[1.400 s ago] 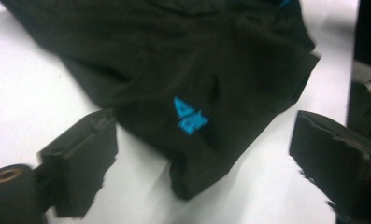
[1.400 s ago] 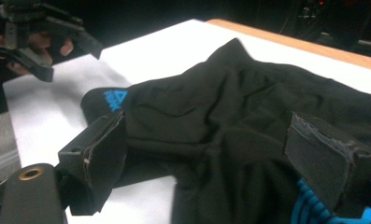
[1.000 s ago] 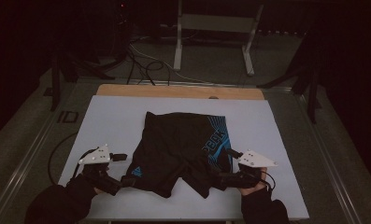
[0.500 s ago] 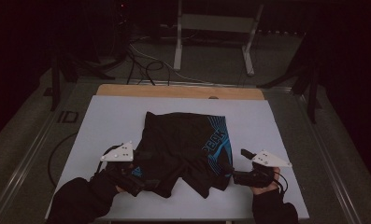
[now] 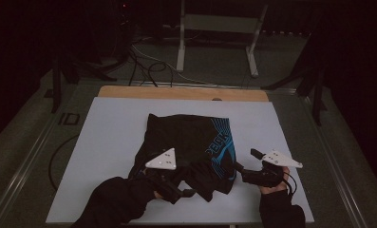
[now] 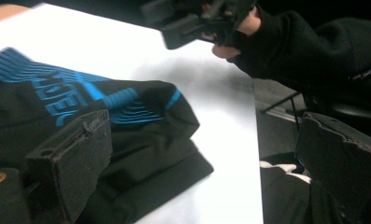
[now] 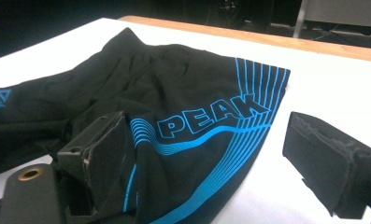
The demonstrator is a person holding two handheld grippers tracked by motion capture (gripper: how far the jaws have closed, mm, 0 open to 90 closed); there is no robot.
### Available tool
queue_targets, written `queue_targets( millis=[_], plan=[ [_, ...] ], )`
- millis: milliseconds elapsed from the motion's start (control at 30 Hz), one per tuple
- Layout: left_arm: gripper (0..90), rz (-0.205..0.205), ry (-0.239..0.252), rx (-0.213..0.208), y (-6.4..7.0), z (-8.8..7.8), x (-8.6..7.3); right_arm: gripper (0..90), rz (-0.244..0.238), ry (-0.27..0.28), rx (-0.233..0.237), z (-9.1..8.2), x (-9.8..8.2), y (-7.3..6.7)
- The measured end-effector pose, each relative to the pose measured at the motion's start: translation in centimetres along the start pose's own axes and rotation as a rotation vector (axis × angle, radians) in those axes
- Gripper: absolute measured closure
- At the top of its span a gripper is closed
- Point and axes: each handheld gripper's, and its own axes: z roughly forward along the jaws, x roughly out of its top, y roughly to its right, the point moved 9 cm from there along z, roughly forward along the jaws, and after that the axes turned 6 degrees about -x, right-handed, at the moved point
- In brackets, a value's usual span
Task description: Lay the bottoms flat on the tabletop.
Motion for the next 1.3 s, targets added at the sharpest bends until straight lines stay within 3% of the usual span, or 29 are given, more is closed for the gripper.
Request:
queue_targets(
  millis=[233, 300, 400, 433, 500, 567, 633, 667, 733, 800, 833, 1000, 1067, 1167, 1200, 1233, 1267, 1300],
  plan=[
    [10.7, 0.004, -0.039, -0.042, 0.2, 3.7, -0.6, 13.8, 0.002, -0.004, 0.006, 0.1, -0.1, -0.1],
    [15.8, -0.008, -0.065, -0.059, 0.2, 5.3, -1.3, 13.9, 0.002, -0.007, 0.007, 0.1, -0.2, -0.2],
    [24.2, 0.002, -0.090, -0.077, 0.4, 6.1, -1.9, 13.9, 0.003, -0.012, 0.010, 0.1, -0.2, -0.3],
    [28.4, 0.010, -0.122, -0.083, 0.6, 6.9, -2.4, 14.0, -0.004, -0.017, 0.010, 0.2, -0.3, -0.4],
    [30.6, 0.012, -0.131, -0.082, 0.6, 7.3, -2.6, 14.0, -0.003, -0.023, 0.012, 0.3, -0.5, -0.4],
    [33.6, 0.022, -0.189, -0.058, 0.5, 8.4, -3.4, 14.0, -0.003, -0.025, 0.017, 0.3, -0.5, -0.5],
    [34.0, 0.029, -0.200, -0.057, 0.5, 8.6, -3.6, 14.0, -0.001, -0.027, 0.021, 0.3, -0.5, -0.7],
    [34.0, 0.064, -0.261, -0.021, 0.1, 9.2, -4.8, 14.1, -0.008, -0.029, 0.030, 0.3, -0.6, -1.0],
    [34.0, 0.088, -0.309, 0.016, -0.4, 9.2, -5.7, 14.1, -0.015, -0.031, 0.036, 0.3, -0.7, -1.2],
    [34.0, 0.081, -0.313, 0.023, -0.5, 9.1, -5.9, 14.2, -0.019, -0.032, 0.040, 0.2, -0.7, -1.3],
    [34.0, 0.095, -0.341, 0.056, -0.9, 8.9, -6.4, 14.2, -0.017, -0.036, 0.042, 0.2, -0.8, -1.4],
    [36.7, 0.107, -0.353, 0.087, -1.2, 8.7, -6.6, 14.9, -0.028, -0.068, 0.075, 0.0, -1.2, -2.0],
    [43.6, 0.116, -0.349, 0.118, -1.4, 8.6, -6.5, 17.6, -0.041, -0.080, 0.114, -0.3, -1.4, -3.0],
    [60.8, 0.111, -0.332, 0.132, -1.7, 8.2, -6.5, 21.0, -0.034, -0.111, 0.185, -0.8, -2.0, -4.2],
    [66.8, 0.111, -0.332, 0.132, -1.7, 8.2, -6.5, 21.0, -0.034, -0.111, 0.185, -0.8, -2.0, -4.2],
    [66.8, 0.111, -0.332, 0.132, -1.7, 8.2, -6.5, 21.0, -0.037, -0.126, 0.211, -1.0, -2.3, -4.7],
    [81.5, 0.076, -0.308, 0.133, -2.0, 7.8, -6.3, 26.7, -0.067, -0.164, 0.235, -1.3, -3.4, -5.5],
    [83.1, 0.055, -0.291, 0.132, -2.1, 7.5, -6.2, 35.4, -0.072, -0.170, 0.236, -1.4, -3.7, -5.8]
  ],
)
